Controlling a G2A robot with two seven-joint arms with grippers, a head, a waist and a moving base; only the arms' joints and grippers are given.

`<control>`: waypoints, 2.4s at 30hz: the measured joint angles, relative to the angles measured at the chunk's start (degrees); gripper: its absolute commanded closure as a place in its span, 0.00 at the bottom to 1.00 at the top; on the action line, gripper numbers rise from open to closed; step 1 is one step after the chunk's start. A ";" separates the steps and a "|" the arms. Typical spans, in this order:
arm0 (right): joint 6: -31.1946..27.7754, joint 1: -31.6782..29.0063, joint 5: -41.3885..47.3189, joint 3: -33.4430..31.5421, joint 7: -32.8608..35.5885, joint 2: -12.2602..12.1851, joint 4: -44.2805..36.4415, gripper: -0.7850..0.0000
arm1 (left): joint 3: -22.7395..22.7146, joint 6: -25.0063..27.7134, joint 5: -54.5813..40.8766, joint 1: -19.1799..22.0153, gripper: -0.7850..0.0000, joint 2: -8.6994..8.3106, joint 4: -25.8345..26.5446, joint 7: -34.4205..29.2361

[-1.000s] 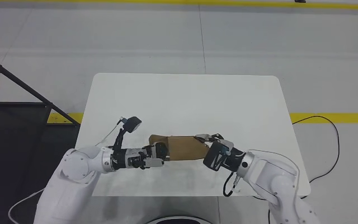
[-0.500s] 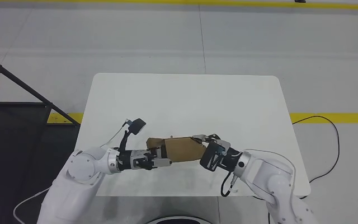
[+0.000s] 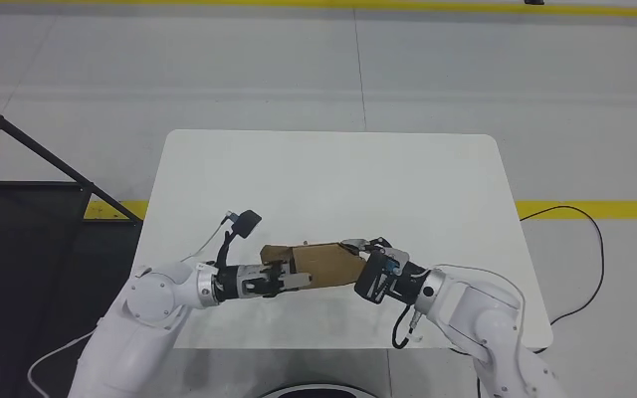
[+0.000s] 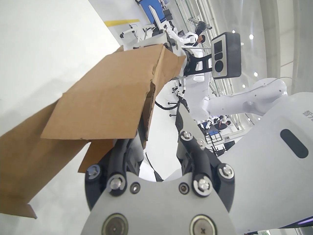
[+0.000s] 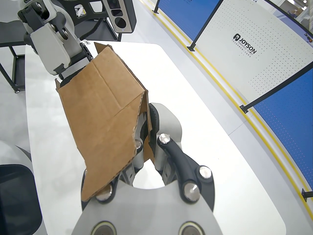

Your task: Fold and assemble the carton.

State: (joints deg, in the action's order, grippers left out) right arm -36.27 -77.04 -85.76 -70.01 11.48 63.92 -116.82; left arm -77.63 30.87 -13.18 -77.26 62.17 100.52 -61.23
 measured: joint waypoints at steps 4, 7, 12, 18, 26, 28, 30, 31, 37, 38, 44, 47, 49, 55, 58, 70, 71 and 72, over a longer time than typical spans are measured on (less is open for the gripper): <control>0.04 0.04 -0.01 0.04 -0.09 -0.04 0.08 1.00 | 0.43 0.17 0.21 0.08 0.60 -0.11 -0.08 0.55; 0.07 0.07 -0.02 0.07 -0.14 -0.08 0.12 1.00 | 0.62 0.23 0.26 0.14 0.64 -0.21 -0.13 0.94; 0.13 0.07 -0.02 0.11 -0.18 -0.14 0.12 1.00 | 1.02 0.13 0.34 0.24 0.68 -0.36 -0.17 1.48; 0.21 0.05 0.01 0.18 -0.18 -0.20 0.07 1.00 | 1.37 -0.01 0.33 0.39 0.95 -0.54 -0.21 2.16; 0.19 0.13 0.12 0.37 0.03 -0.27 0.08 1.00 | 1.66 -0.05 0.46 0.50 1.00 -0.77 -0.38 3.18; 0.31 0.19 0.09 0.41 0.08 -0.28 0.14 0.63 | 1.73 -0.07 0.38 0.53 1.00 -0.83 -0.46 3.39; 0.60 0.24 0.13 0.39 0.07 -0.28 0.22 0.20 | 1.83 -0.13 -0.14 0.55 1.00 -0.88 -0.52 3.48; 0.74 0.24 0.13 0.35 0.03 -0.28 0.25 0.01 | 1.86 -0.16 -0.49 0.57 1.00 -0.90 -0.55 3.45; 1.60 -0.54 0.32 -0.99 0.02 -0.47 -0.12 0.00 | 1.60 -0.35 -3.13 0.68 1.00 -1.12 -1.08 2.97; 1.68 -0.78 0.38 -1.40 -0.04 -0.53 -0.26 0.00 | 1.54 -0.35 -3.48 0.70 1.00 -1.16 -1.20 2.84; 2.79 -3.05 0.72 -4.83 -0.75 -0.95 -1.44 0.00 | 1.02 -0.57 -6.52 1.01 1.00 -1.41 -1.90 1.73; 3.68 -4.62 0.99 -6.74 -1.35 -1.15 -2.06 0.00 | 0.85 -0.55 -7.47 1.07 1.00 -1.50 -2.10 1.61; 4.17 -5.92 1.19 -8.21 -1.88 -1.31 -2.42 0.00 | 0.76 -0.55 -8.10 1.14 1.00 -1.56 -2.21 1.49; 5.05 -10.50 3.84 -12.34 -5.46 -1.65 -2.76 0.00 | 0.57 -0.31 -9.86 1.30 1.00 -1.67 -2.58 1.62; 4.41 -12.83 7.53 -13.89 -9.07 -1.71 -1.88 0.00 | 0.42 -0.08 -10.29 1.42 1.00 -1.73 -2.79 1.70; -1.76 -14.54 16.77 -15.20 -14.17 -1.87 0.65 0.00 | 0.22 0.12 -11.27 1.58 1.00 -1.69 -2.88 4.00; -1.76 -14.54 16.77 -15.20 -14.17 -1.87 0.65 0.00 | 0.23 0.11 -11.27 1.58 1.00 -1.69 -2.88 4.00; -1.81 -14.57 16.66 -15.01 -13.96 -1.87 0.66 0.00 | 0.23 0.11 -11.27 1.58 1.00 -1.69 -2.88 4.00</control>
State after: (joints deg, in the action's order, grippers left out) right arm -38.08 -91.61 -69.10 -85.02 -2.48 62.04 -116.16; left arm -77.40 30.98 -24.44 -75.68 60.47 97.64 -57.23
